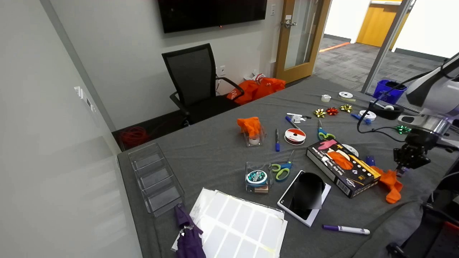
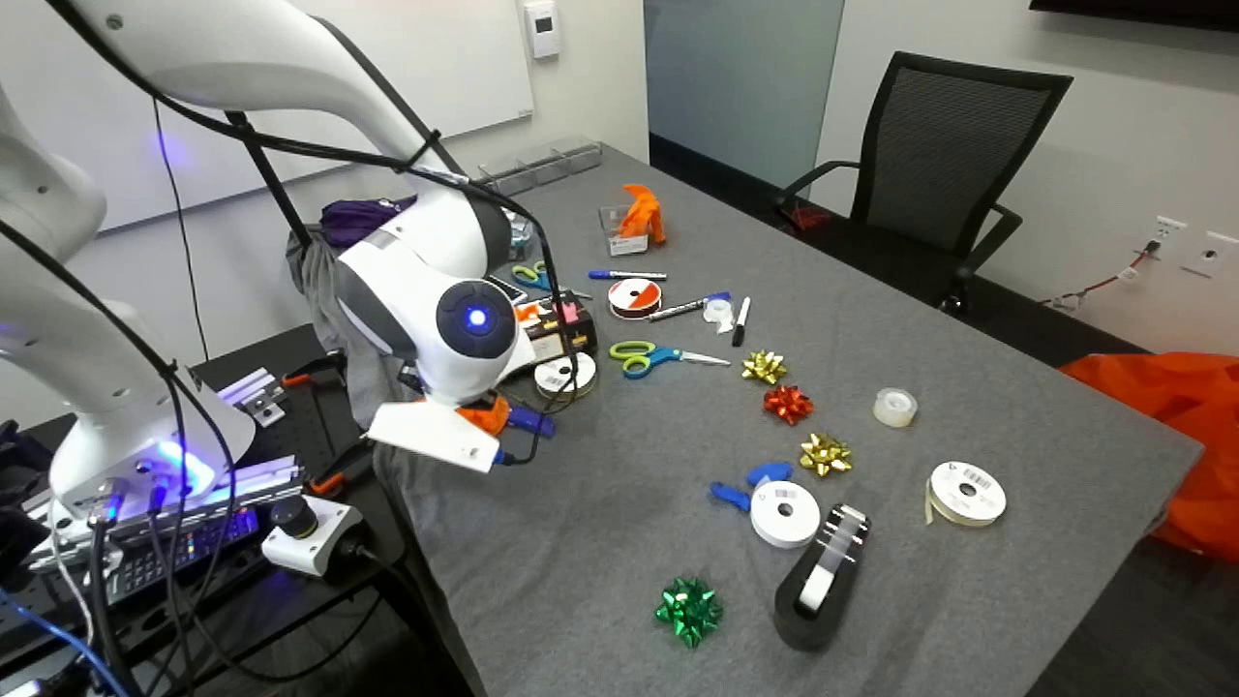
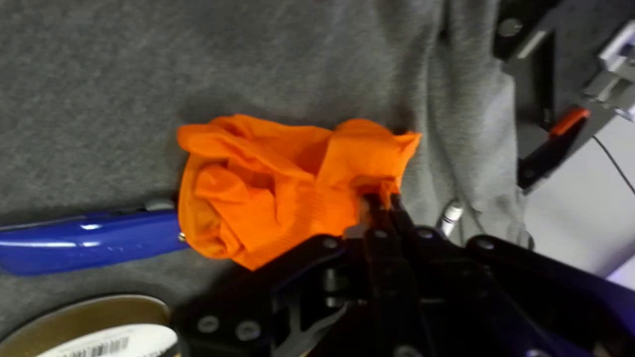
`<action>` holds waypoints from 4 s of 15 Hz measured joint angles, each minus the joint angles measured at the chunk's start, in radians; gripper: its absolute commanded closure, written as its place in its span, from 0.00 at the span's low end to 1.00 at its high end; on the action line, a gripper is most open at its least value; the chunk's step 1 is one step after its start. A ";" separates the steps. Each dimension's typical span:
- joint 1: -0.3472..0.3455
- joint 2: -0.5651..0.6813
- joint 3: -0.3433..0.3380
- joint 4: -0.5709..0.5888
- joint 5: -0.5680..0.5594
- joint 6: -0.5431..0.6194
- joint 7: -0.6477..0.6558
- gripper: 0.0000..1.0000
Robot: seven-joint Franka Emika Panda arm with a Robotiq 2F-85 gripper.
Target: Pick up an orange wipe and put it on the clear bowl
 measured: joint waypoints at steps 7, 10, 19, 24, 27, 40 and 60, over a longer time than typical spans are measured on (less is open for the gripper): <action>-0.003 -0.259 -0.051 0.032 -0.056 -0.396 0.161 1.00; 0.021 -0.323 -0.049 0.033 0.038 -0.402 0.210 1.00; 0.210 -0.433 0.068 0.073 0.319 -0.071 0.585 0.98; 0.209 -0.426 0.051 0.072 0.318 -0.077 0.580 1.00; 0.212 -0.426 0.053 0.072 0.323 -0.072 0.589 1.00; 0.438 -0.201 0.269 0.312 0.968 0.520 0.782 1.00; 0.509 0.218 0.310 0.674 1.074 0.695 0.949 1.00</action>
